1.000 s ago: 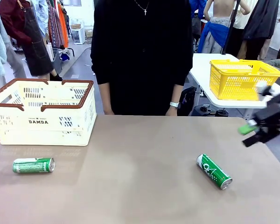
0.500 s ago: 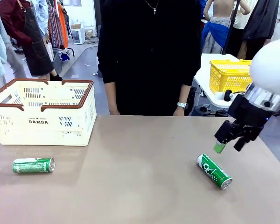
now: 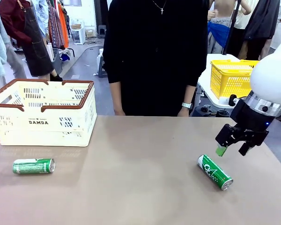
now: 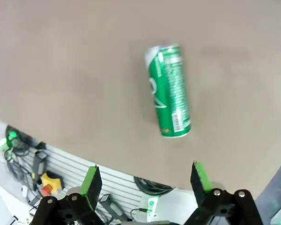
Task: Place the drinks into the Shopping basket.
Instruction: Pick up one drink and place it into the Shopping basket.
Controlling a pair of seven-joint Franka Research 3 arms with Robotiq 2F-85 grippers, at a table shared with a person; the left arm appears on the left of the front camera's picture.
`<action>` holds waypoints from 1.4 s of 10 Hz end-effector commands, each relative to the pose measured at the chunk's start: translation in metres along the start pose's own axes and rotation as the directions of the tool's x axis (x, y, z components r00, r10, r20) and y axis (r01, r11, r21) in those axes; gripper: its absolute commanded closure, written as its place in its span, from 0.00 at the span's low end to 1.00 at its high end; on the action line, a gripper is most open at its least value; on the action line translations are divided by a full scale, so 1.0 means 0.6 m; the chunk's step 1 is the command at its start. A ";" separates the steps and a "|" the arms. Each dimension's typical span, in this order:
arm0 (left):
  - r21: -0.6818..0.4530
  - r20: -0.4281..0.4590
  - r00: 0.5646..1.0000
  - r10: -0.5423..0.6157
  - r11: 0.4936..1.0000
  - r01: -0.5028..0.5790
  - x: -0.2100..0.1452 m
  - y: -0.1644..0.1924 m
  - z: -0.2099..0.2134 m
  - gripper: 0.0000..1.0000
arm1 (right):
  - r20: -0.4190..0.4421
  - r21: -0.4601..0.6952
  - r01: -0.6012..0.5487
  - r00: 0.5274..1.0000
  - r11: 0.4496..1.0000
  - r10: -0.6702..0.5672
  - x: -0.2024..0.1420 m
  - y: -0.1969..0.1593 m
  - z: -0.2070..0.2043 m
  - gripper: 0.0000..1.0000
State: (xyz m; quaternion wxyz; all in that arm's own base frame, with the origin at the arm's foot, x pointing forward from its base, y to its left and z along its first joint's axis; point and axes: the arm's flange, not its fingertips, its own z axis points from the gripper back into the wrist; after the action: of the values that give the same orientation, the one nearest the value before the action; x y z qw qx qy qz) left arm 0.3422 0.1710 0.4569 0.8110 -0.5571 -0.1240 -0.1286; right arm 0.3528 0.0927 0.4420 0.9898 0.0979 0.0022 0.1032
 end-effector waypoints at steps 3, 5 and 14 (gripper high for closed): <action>0.002 -0.004 1.000 0.009 1.000 -0.009 -0.003 -0.004 0.001 0.00 | 0.099 -0.136 0.029 0.995 0.990 -0.016 0.056 -0.004 -0.082 0.00; 0.002 -0.004 1.000 0.009 1.000 -0.009 -0.003 -0.004 0.001 0.00 | 0.096 -0.130 0.056 0.994 0.990 -0.043 0.071 -0.010 -0.119 0.00; 0.002 -0.004 1.000 0.009 1.000 -0.009 -0.003 -0.004 0.001 0.00 | 0.016 -0.126 -0.354 0.933 0.927 0.359 0.085 -0.002 -0.200 0.00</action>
State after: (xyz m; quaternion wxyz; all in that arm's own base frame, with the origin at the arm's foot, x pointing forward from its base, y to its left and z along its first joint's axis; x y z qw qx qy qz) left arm 0.3421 0.1713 0.4568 0.8110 -0.5572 -0.1241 -0.1283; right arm 0.3984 0.1306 0.3293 0.9596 0.0420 -0.0294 0.2766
